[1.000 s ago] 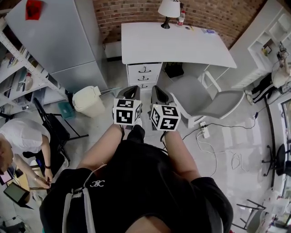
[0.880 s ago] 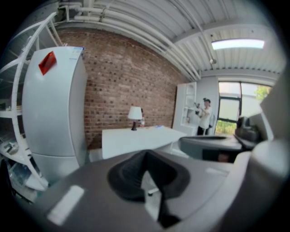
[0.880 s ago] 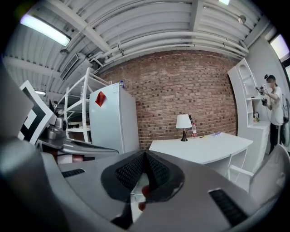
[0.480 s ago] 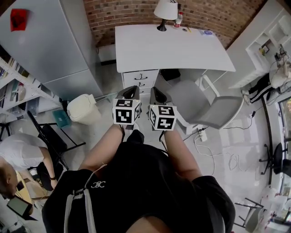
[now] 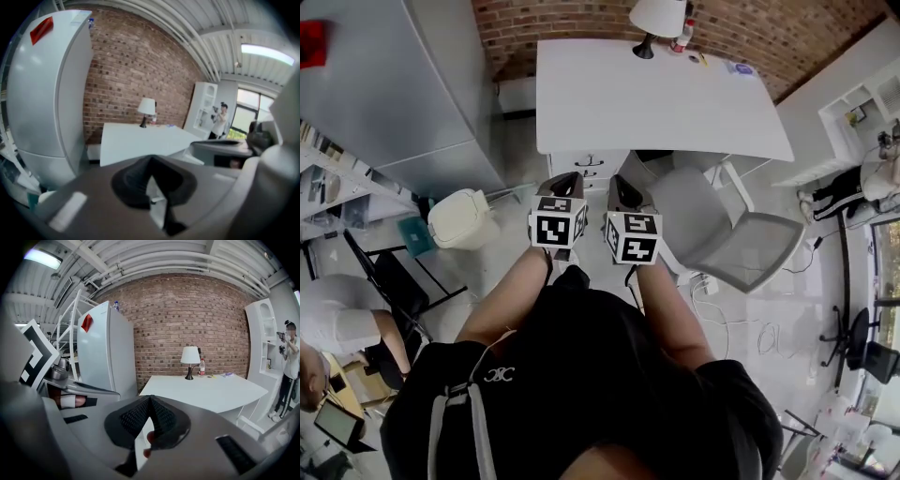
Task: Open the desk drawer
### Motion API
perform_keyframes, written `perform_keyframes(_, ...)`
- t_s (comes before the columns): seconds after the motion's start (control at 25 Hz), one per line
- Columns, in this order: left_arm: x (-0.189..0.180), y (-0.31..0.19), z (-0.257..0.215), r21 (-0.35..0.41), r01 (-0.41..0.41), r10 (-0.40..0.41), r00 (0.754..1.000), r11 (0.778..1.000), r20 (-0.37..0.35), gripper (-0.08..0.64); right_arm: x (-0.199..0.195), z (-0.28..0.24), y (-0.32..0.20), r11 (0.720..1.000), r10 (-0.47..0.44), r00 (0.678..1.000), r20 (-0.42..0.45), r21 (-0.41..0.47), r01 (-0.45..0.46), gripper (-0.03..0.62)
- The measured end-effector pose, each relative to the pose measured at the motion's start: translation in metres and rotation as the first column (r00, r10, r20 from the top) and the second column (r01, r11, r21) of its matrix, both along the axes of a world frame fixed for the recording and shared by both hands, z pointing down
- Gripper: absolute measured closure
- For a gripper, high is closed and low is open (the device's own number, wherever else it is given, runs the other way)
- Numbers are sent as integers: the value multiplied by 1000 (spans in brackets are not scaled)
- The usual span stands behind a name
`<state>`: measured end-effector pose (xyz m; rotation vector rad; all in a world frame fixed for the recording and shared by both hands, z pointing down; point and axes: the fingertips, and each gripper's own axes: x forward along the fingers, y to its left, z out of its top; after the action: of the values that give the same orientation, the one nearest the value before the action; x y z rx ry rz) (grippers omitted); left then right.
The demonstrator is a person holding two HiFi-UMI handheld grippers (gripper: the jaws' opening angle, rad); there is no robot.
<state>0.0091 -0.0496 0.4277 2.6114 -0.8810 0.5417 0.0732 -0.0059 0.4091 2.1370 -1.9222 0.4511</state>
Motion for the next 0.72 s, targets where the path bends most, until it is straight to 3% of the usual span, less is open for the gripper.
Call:
perform_keyframes(0.2, 25, -43, -2, 5, -2, 2, 1000, 1000, -1, 563, 20, 1, -42, 1000, -18, 1000, -18, -22, 18, 600)
perform_keyframes(0.4, 51, -84, -1, 3, -12, 12, 1000, 1000, -7, 563, 39, -3, -84, 999, -39, 995, -92, -24, 37, 600)
perform_keyframes(0.72, 73, -111, 7, -10, -27, 27, 999, 1000, 19, 563, 67, 12, -108, 998, -25, 998, -54, -65, 21, 600)
